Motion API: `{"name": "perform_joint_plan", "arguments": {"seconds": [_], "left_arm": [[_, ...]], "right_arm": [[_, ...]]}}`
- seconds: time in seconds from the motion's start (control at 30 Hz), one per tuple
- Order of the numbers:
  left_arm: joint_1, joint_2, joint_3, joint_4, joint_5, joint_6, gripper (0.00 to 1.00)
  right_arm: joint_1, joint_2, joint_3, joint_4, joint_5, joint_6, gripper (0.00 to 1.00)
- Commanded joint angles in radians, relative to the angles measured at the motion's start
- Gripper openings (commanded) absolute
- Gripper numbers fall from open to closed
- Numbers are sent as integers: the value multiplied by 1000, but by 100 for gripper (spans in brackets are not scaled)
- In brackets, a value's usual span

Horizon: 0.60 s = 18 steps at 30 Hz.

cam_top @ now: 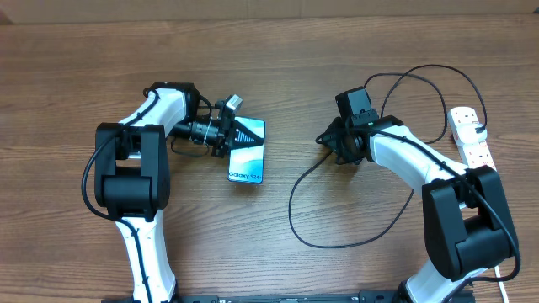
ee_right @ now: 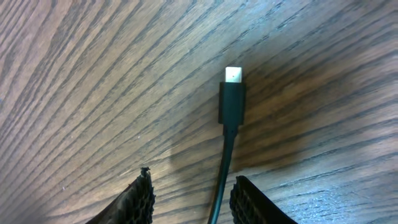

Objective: Plug charger to phone and switch on socket
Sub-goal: 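Lower the right gripper and grasp the black USB-C plug behind its tip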

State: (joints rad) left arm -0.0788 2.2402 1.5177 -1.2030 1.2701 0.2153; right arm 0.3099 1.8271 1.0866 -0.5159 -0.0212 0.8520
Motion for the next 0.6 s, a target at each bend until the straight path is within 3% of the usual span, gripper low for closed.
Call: {"name": "perform_joint_plan", "arguments": {"seconds": [0.0, 0.2, 0.57], "left_arm": [[-7, -33, -4, 0, 28, -14, 4], [-7, -33, -4, 0, 27, -14, 4], [-7, -33, -4, 8, 27, -14, 4]], "right_arm": [[4, 0, 12, -5, 41, 13, 40], [2, 9, 12, -36, 197, 40, 39], [0, 42, 12, 6, 201, 71, 28]]}}
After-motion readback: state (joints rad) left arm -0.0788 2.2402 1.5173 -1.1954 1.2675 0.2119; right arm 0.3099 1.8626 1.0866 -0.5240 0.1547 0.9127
